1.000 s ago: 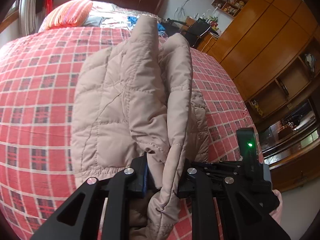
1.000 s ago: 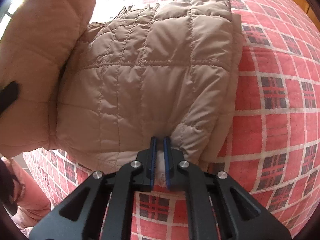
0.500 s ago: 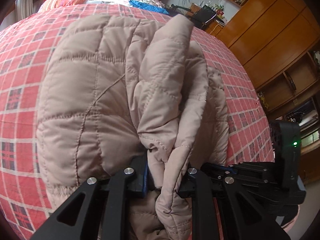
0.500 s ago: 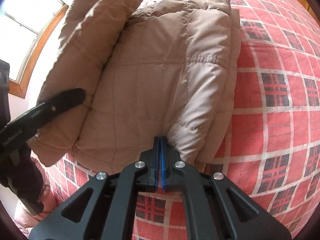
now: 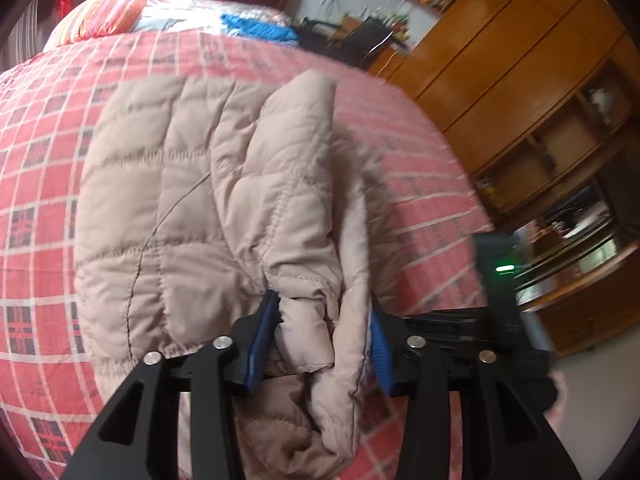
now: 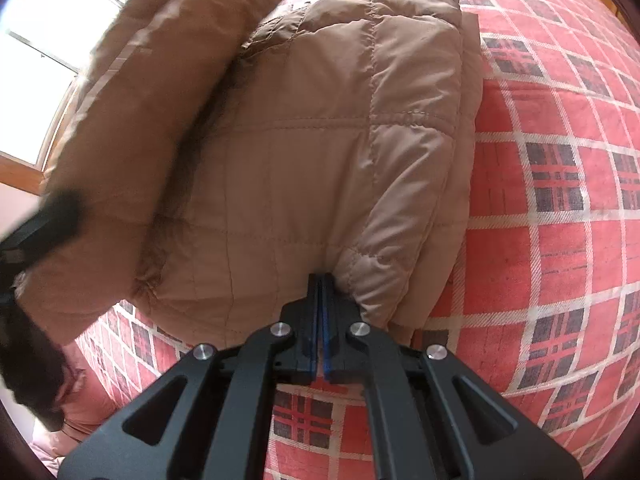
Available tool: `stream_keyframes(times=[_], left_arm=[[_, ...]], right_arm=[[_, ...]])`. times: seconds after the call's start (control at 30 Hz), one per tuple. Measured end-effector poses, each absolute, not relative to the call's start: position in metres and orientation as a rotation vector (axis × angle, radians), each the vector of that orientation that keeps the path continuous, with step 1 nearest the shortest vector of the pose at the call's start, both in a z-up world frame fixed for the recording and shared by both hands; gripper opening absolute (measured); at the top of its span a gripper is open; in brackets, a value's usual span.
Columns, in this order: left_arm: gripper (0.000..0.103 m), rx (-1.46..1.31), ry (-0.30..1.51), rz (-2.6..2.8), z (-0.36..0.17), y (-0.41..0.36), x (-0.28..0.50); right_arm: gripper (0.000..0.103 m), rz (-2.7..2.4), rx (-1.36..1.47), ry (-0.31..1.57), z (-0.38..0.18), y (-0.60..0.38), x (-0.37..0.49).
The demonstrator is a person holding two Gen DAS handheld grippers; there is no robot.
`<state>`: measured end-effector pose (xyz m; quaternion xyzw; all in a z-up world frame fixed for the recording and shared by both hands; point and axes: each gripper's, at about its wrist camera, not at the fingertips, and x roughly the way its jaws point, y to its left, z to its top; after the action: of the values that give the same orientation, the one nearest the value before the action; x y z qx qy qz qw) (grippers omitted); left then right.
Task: Fold large clothes
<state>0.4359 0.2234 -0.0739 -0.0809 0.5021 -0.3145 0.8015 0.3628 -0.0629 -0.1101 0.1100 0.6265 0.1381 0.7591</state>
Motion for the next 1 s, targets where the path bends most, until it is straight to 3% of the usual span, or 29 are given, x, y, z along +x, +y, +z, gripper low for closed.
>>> stream_keyframes(times=[0.27, 0.5, 0.57, 0.67, 0.7, 0.8, 1.0], left_arm=[[0.044, -0.257, 1.008, -0.734, -0.032, 0.258, 0.421], [0.044, -0.108, 1.068, -0.425, -0.088, 0.308, 0.446], [0.052, -0.12, 1.08, -0.403, -0.1, 0.315, 0.449], [0.053, -0.092, 1.058, -0.401, -0.107, 0.31, 0.445], [0.053, -0.089, 1.054, -0.398, -0.109, 0.307, 0.443], [0.053, -0.059, 1.037, -0.386, -0.111, 0.291, 0.439], [0.053, -0.019, 1.039, -0.358, -0.115, 0.272, 0.436]], right_arm=[[0.0, 0.312, 0.261, 1.363, -0.11, -0.071, 0.363], [0.01, 0.304, 0.235, 1.358, -0.099, -0.071, 0.361], [0.012, 0.284, 0.218, 1.366, -0.096, -0.064, 0.357], [0.012, 0.241, 0.204, 1.355, -0.088, -0.058, 0.358], [0.017, 0.227, 0.208, 1.344, -0.082, -0.057, 0.357], [0.047, 0.218, 0.241, 1.28, -0.058, -0.061, 0.357], [0.047, 0.228, 0.292, 1.28, -0.044, -0.057, 0.364]])
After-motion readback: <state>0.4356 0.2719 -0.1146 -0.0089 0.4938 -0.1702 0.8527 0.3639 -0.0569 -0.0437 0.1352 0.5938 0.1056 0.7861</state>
